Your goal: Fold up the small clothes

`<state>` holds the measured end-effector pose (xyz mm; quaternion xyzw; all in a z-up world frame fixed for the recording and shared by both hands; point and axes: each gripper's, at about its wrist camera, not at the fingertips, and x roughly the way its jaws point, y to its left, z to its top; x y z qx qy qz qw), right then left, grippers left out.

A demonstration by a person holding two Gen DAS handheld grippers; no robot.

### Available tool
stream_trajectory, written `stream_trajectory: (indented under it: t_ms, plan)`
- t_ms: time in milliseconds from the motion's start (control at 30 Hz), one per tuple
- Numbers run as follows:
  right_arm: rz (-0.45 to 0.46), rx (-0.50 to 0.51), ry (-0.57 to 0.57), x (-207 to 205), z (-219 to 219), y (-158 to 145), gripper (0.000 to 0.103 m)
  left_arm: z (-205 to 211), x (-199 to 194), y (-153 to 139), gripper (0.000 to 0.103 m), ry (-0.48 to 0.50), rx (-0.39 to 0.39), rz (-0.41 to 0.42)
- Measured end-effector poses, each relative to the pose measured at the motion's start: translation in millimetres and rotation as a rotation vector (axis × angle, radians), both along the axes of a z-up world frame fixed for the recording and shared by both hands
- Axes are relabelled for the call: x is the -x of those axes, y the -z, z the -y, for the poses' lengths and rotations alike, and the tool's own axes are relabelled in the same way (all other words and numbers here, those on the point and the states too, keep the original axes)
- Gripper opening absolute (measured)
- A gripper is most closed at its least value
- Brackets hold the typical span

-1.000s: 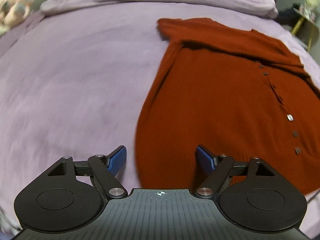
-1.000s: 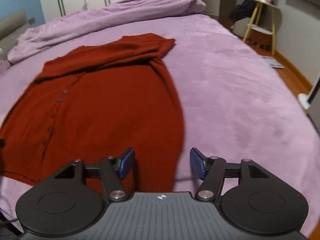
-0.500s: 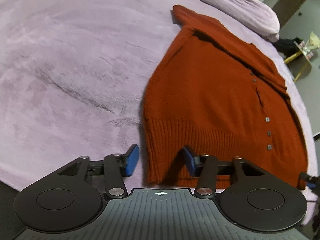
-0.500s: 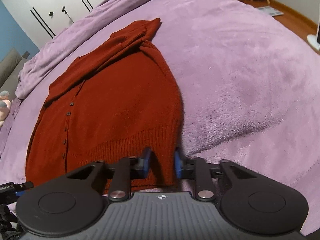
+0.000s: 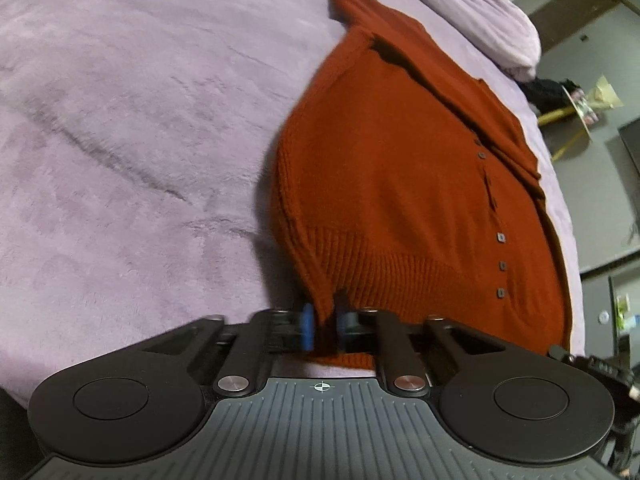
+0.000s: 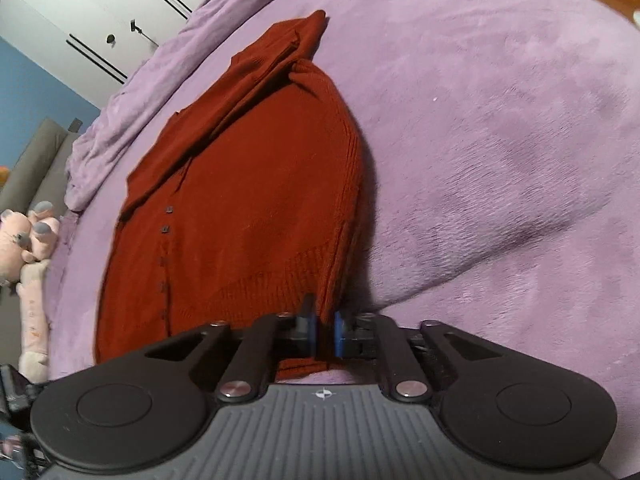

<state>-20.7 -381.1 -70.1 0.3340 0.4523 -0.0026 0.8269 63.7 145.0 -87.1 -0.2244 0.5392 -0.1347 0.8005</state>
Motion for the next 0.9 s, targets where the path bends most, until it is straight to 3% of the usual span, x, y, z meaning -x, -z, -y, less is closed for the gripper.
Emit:
stream_trajectory:
  t_ms: [133,267,367,500,633,700,767,833,900]
  plan:
    - [0.083,-0.147,0.036,-13.8,12.9,-11.7,0.005,3.8,-6.1,-21.4,0.008,0.03,0.017,0.07]
    - [0.17,-0.156,0.07,-49.7,18.0,-31.8,0.005,4.6,-33.3,-54.6,0.008,-0.015,0.06,0.187]
    - [0.227,-0.071,0.081,-83.5,11.9,-44.3,0.005,10.9,-61.9,-69.5,0.008,-0.06,0.028,0.254]
    - [0.231,0.135,0.08,-130.0,-1.6,-46.6,0.005,28.5,-101.9,-71.5,0.008,-0.099,-0.058,0.306]
    - [0.194,0.349,0.035,-158.9,-22.5,-37.8,0.009,50.6,-132.4,-59.2,0.009,-0.1,-0.182,0.308]
    - [0.209,0.405,0.02,-158.1,-27.2,-37.1,0.013,58.0,-141.4,-51.3,0.011,-0.104,-0.273,0.274]
    - [0.241,0.449,0.016,-148.5,-21.8,-40.0,0.04,59.4,-140.3,-49.4,0.016,-0.088,-0.279,0.303]
    - [0.278,0.516,0.016,-140.1,-17.0,-41.5,0.055,53.8,-135.8,-49.1,0.024,-0.063,-0.27,0.334]
    - [0.29,0.558,-0.037,-137.9,-14.3,-40.8,0.055,50.1,-136.5,-45.8,0.034,-0.035,-0.289,0.346]
